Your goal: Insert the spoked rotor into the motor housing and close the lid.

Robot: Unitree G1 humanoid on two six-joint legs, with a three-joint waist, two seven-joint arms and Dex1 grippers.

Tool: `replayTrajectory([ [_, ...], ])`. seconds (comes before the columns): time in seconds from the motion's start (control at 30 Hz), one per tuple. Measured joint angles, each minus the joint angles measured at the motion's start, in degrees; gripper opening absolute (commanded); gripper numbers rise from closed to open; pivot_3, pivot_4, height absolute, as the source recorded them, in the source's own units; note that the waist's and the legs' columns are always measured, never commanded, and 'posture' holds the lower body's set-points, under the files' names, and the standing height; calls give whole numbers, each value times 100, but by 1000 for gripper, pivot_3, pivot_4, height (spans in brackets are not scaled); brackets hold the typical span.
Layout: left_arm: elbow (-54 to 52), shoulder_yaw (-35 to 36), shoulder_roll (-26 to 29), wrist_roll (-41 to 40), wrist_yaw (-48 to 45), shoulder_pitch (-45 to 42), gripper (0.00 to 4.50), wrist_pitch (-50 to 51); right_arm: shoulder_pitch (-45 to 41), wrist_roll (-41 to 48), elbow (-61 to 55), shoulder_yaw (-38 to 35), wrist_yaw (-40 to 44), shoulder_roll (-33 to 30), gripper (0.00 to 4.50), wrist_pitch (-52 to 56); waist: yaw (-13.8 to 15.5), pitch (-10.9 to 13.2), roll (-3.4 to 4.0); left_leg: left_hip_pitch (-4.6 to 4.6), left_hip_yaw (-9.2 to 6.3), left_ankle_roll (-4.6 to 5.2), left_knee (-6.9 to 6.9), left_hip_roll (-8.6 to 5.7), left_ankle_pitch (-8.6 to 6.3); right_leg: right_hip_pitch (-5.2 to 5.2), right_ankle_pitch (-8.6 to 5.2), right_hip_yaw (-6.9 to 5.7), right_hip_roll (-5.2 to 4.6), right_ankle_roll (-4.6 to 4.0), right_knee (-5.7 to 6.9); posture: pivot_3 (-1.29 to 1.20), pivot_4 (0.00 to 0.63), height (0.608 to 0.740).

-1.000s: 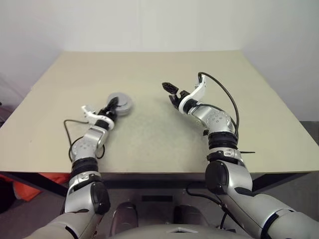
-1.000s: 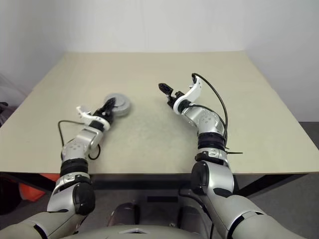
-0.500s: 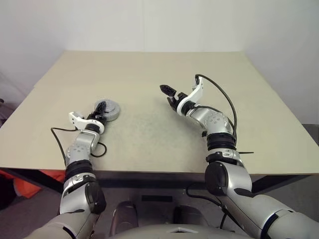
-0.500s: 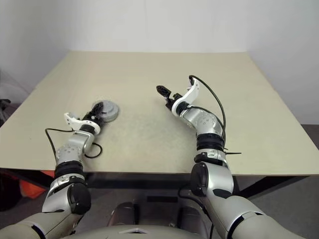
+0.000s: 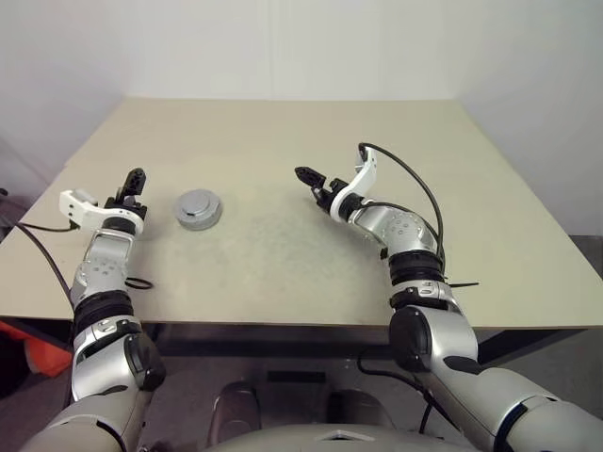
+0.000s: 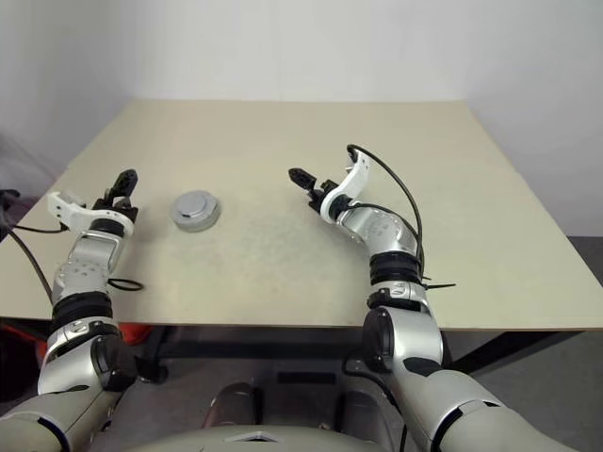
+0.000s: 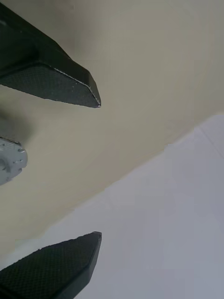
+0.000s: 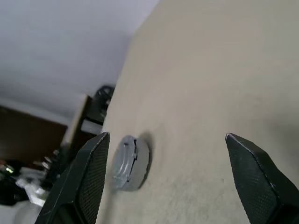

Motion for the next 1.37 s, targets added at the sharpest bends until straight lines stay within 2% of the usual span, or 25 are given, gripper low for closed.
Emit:
replayTrajectory([
  [0.07, -474, -706, -28, 526, -341, 133, 4481, -203, 209, -449, -369, 557, 410, -173, 4450, -502, 49, -1, -8, 0, -3, 0, 0, 2, 0, 6, 0, -1, -6, 1, -4, 0, 0, 740],
  [0.17, -1265, -1932, -66, 1381, -1000, 396, 4481, -509, 552, -1288, -673, 1422, 1235, -923, 4450, -1319, 141, -1, -10, 5, -9, 4, 0, -4, -2, 25, -2, -6, -22, 7, -11, 0, 0, 740],
  [0.27, -1640, -2653, -77, 1761, -1481, 585, 4481, -509, 783, -1770, -707, 1873, 1962, -1575, 4450, -1771, 113, -1, -10, 10, -9, 4, 4, -2, -2, 28, -2, -7, -17, 7, -8, 0, 0, 740],
  [0.4, -1984, -3659, -151, 2408, -1953, 850, 4481, -601, 1044, -2246, -671, 2257, 2887, -2330, 4450, -2218, 70, 0, -8, 18, -8, 5, 7, -1, -2, 28, -3, -3, -3, 2, 1, 0, 0, 740],
  [0.53, -1852, -4229, -196, 3041, -2196, 1019, 4481, -1060, 1055, -2518, -441, 2309, 3137, -2516, 4450, -2616, -54, 0, -7, 20, -7, 4, 7, 0, 0, 28, -2, -1, 5, -4, 13, 0, 0, 740],
  [0.73, -1526, -4370, -196, 3447, -2353, 1086, 4481, -1475, 1106, -2685, -362, 2310, 3302, -2549, 4450, -2806, -68, 0, -6, 31, -7, 23, 21, 0, -7, 28, 3, 0, 3, -12, 18, 0, 0, 740],
  [1.37, -1676, -3959, -201, 3372, -2453, 1024, 4481, -1218, 1079, -2904, 58, 2304, 3159, -2473, 4450, -3175, -72, 0, -4, 23, -7, 45, 72, 5, -20, 29, 4, 1, 2, -14, 42, 0, 0, 740],
])
